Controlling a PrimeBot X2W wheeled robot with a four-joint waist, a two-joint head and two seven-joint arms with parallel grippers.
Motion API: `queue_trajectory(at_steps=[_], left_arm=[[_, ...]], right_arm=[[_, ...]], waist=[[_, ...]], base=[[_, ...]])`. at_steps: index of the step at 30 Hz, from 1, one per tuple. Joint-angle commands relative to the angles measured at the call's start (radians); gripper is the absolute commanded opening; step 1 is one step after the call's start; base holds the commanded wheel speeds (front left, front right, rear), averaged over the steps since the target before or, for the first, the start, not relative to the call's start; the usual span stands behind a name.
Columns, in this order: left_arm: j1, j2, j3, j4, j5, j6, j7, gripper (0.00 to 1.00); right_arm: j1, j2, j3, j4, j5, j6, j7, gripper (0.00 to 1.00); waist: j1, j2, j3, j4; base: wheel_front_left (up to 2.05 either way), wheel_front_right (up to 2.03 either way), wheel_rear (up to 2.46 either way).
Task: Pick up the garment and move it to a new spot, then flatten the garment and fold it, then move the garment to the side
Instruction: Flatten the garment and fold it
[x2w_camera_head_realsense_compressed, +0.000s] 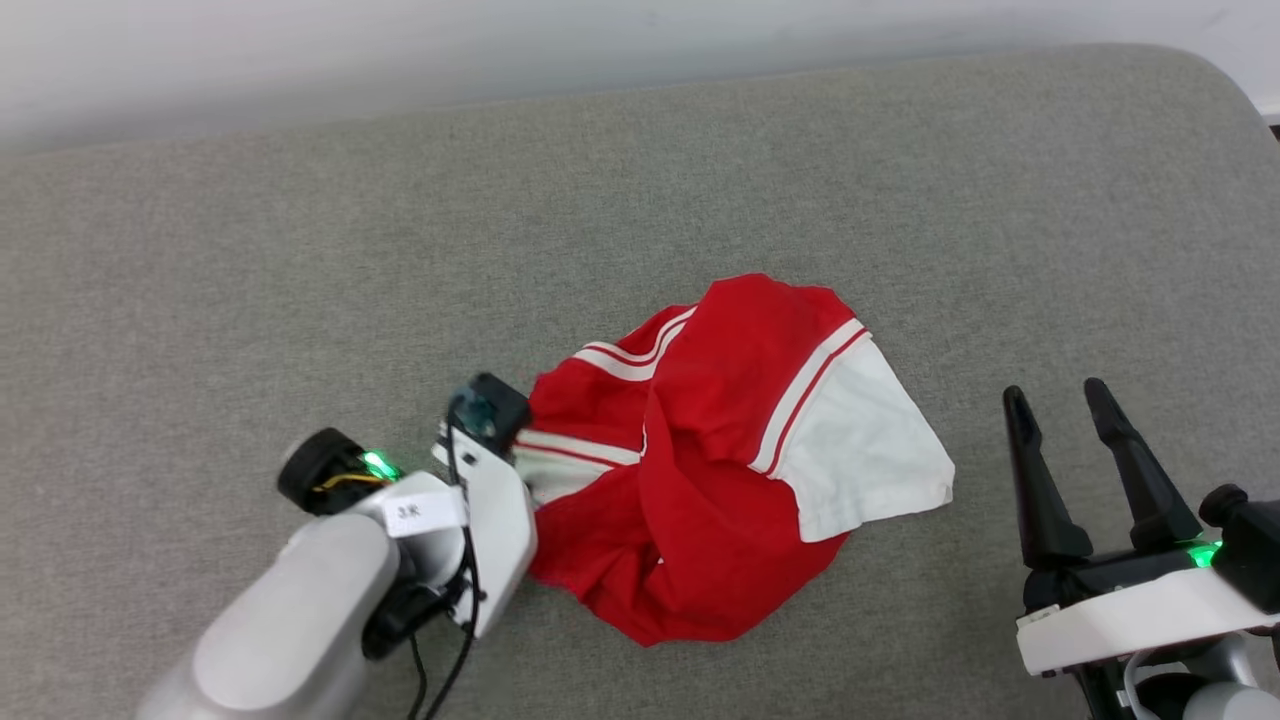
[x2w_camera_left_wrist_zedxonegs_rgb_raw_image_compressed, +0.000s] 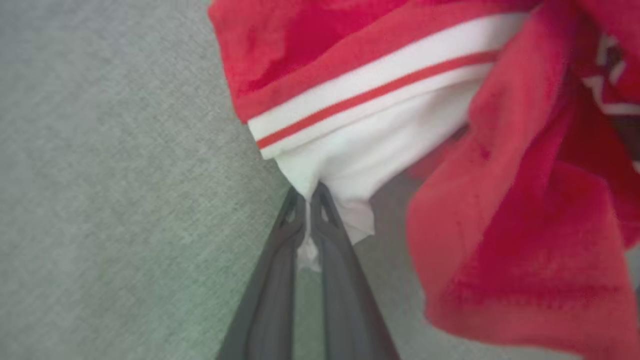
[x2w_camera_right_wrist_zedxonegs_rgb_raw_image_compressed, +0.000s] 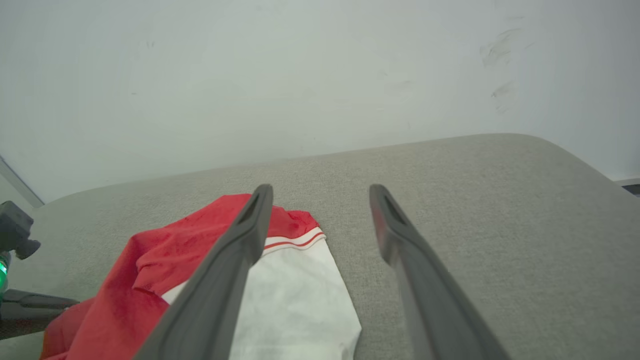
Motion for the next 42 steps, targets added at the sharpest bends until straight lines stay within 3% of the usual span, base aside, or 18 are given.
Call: queue_trajectory(at_steps=[1,11,17,21,24,31,32,33,34,35,42], left_arm=[[0.001,0.019,0.03,-0.011,0.006,0.027,-0.029,0.0],[0.063,0.085,0.163,-0.213,-0.016,0.168,-0.127,0.0],[0.224,0.153,0.282,-0.29,-0.093,0.284,-0.136,0.0],[0.366,0.158,0.351,-0.293,-0.164,0.343,-0.166,0.0],[0.453,0.125,0.374,-0.252,-0.217,0.348,-0.209,0.0],[0.477,0.031,0.389,-0.128,-0.253,0.302,-0.356,0.0],[0.468,0.025,0.386,-0.118,-0.24,0.298,-0.381,0.18],[0.46,0.017,0.388,-0.111,-0.234,0.295,-0.409,0.43],[0.454,0.011,0.39,-0.106,-0.224,0.291,-0.437,0.96],[0.447,0.007,0.389,-0.104,-0.21,0.292,-0.465,1.0],[0.409,-0.024,0.396,-0.137,-0.13,0.308,-0.655,1.0]], right_arm=[[0.002,0.003,-0.008,0.002,0.003,0.0,-0.007,1.0],[0.022,0.002,-0.051,-0.004,-0.001,0.0,0.015,1.0],[0.038,0.003,-0.08,-0.014,-0.005,0.0,0.029,1.0],[0.044,0.003,-0.092,-0.013,0.0,0.0,0.035,1.0],[0.043,0.003,-0.096,-0.008,0.002,0.0,0.04,1.0],[0.043,0.003,-0.107,0.003,0.0,0.0,0.055,1.0],[0.044,0.003,-0.109,0.004,-0.002,0.0,0.059,1.0],[0.044,0.003,-0.111,0.004,-0.004,0.0,0.062,1.0],[0.043,0.003,-0.113,0.005,-0.007,-0.001,0.064,1.0],[0.043,0.003,-0.115,0.005,-0.009,-0.001,0.069,1.0],[0.043,0.003,-0.124,0.015,-0.005,-0.001,0.094,1.0]], waist=[[-0.0001,0.0,-0.013,0.01],[-0.0001,0.0,-0.068,0.053],[-0.0001,0.0,-0.08,0.064],[-0.0001,0.0,-0.08,0.064],[-0.0001,0.0,-0.078,0.06],[-0.0001,0.0,-0.079,0.064],[-0.0001,0.0,-0.081,0.065],[-0.0001,0.0,-0.084,0.066],[-0.0001,0.0,-0.088,0.068],[-0.0001,0.0,-0.093,0.07],[-0.0001,0.0,-0.12,0.083]], base=[[0.0,0.0,0.0],[0.0,0.0,0.0],[0.0,0.0,0.0],[0.0,0.0,0.0],[0.0,0.0,0.0],[0.0,0.0,0.0],[0.0,0.0,0.0],[0.0,0.0,0.0],[0.0,0.0,0.0],[0.0,0.0,0.0],[0.0,0.0,0.0]])
